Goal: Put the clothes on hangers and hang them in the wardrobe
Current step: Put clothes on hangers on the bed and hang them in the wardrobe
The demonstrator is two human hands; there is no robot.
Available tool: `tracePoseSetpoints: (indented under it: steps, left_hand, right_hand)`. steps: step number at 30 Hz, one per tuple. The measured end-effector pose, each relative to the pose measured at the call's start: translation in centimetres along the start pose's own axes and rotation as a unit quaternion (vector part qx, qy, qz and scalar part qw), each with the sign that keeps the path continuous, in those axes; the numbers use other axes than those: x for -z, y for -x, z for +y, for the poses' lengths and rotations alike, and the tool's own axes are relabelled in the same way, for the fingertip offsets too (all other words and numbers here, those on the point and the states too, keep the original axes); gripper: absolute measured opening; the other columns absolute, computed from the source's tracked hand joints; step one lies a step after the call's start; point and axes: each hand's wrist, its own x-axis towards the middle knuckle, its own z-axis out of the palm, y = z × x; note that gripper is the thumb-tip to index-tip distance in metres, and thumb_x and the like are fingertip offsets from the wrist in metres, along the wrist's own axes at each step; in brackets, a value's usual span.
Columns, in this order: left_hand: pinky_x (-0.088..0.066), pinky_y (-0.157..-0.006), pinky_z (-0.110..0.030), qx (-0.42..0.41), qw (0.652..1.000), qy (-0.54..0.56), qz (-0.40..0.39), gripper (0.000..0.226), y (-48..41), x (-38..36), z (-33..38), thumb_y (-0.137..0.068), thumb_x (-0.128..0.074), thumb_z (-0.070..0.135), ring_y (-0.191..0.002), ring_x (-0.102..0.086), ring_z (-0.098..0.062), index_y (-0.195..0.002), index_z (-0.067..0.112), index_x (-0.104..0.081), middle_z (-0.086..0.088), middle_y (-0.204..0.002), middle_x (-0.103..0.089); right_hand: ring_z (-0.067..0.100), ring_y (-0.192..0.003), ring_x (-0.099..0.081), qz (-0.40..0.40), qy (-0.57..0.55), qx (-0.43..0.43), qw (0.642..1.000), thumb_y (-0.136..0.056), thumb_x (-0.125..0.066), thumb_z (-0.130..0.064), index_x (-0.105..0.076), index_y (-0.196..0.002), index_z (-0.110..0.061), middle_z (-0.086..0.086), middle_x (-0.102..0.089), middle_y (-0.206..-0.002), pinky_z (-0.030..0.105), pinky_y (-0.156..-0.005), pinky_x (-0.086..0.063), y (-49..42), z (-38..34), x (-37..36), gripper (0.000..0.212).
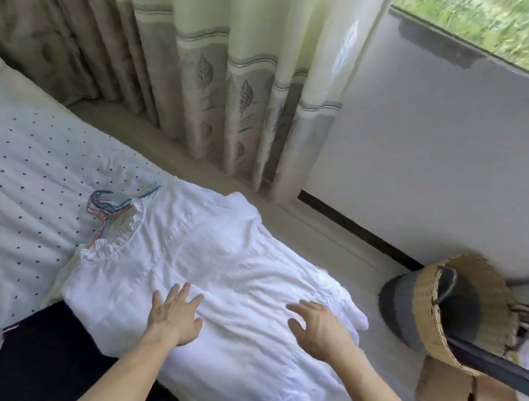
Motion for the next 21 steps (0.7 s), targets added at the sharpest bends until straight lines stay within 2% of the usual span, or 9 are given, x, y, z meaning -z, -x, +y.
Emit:
tracePoseSetpoints:
  steps: [3,6,10,12,16,18,21]
  left_hand:
    - [-0.007,-0.121,-0.053,-0.049,0.998,-0.011,0.041,0.059,2.9,2.9,5.5,-0.102,-0.034,0.045,-0.154,-0.004,-0.02,-0.158,0.032,-0.018,-0.001,-0.167,-0.008]
    - [-0.013,-0.12,-0.049,-0.128,0.985,-0.038,0.108,0.058,5.7,6.1,12.9,-0.102,-0.035,0.045,-0.151,-0.015,-0.019,-0.157,0.03,-0.023,0.0,-0.163,-0.022]
    - [-0.024,-0.115,-0.042,-0.272,0.937,-0.086,0.202,0.056,10.6,7.9,24.8,-0.099,-0.033,0.05,-0.143,-0.031,-0.015,-0.152,0.032,-0.033,0.008,-0.154,-0.039]
    - [-0.028,-0.114,-0.036,-0.359,0.9,-0.092,0.23,0.062,14.0,7.2,31.3,-0.092,-0.025,0.055,-0.139,-0.038,-0.013,-0.148,0.033,-0.041,0.01,-0.148,-0.046]
    - [-0.04,-0.11,-0.033,-0.546,0.792,-0.111,0.249,0.047,22.4,3.2,43.8,-0.093,-0.046,0.043,-0.13,-0.051,-0.016,-0.137,0.031,-0.057,0.008,-0.139,-0.057]
    - [-0.047,-0.103,-0.036,-0.618,0.738,-0.108,0.249,0.049,27.2,0.7,49.2,-0.09,-0.044,0.044,-0.123,-0.059,-0.019,-0.132,0.028,-0.062,0.005,-0.132,-0.063]
    - [-0.047,-0.103,-0.036,-0.697,0.668,-0.118,0.234,0.051,33.9,-3.0,55.9,-0.089,-0.049,0.04,-0.123,-0.058,-0.02,-0.138,0.028,-0.056,0.005,-0.133,-0.062]
  right_hand:
    - [0.012,-0.141,-0.037,0.1,-0.037,-0.027,0.994,-0.102,-0.043,-0.041,-0.05,-0.142,-0.033,-0.009,-0.048,-0.149,0.029,-0.113,-0.03,7.2,4.5,3.0,0.042]
    - [0.008,-0.142,-0.034,0.209,-0.068,-0.069,0.973,-0.101,-0.043,-0.047,-0.051,-0.14,-0.039,-0.015,-0.047,-0.148,0.026,-0.116,-0.026,14.7,9.3,4.2,0.04]
    - [0.006,-0.141,-0.036,0.343,-0.136,-0.13,0.92,-0.098,-0.053,-0.044,-0.058,-0.133,-0.04,-0.015,-0.052,-0.143,0.025,-0.118,-0.025,25.5,15.1,3.4,0.036]
    - [0.007,-0.138,-0.04,0.407,-0.164,-0.175,0.881,-0.095,-0.054,-0.045,-0.062,-0.129,-0.04,-0.015,-0.057,-0.138,0.024,-0.117,-0.027,31.6,17.6,2.2,0.035]
    - [0.008,-0.14,-0.037,0.49,-0.17,-0.282,0.807,-0.093,-0.045,-0.05,-0.061,-0.129,-0.042,-0.018,-0.056,-0.138,0.025,-0.115,-0.028,44.4,21.3,-0.8,0.041]
    - [0.007,-0.141,-0.034,0.52,-0.167,-0.332,0.769,-0.097,-0.049,-0.045,-0.06,-0.132,-0.04,-0.017,-0.054,-0.141,0.023,-0.116,-0.025,50.5,23.0,-2.4,0.036]
    - [0.003,-0.141,-0.031,0.563,-0.166,-0.397,0.705,-0.098,-0.053,-0.041,-0.059,-0.133,-0.039,-0.018,-0.053,-0.142,0.021,-0.114,-0.025,58.9,24.8,-4.6,0.035]
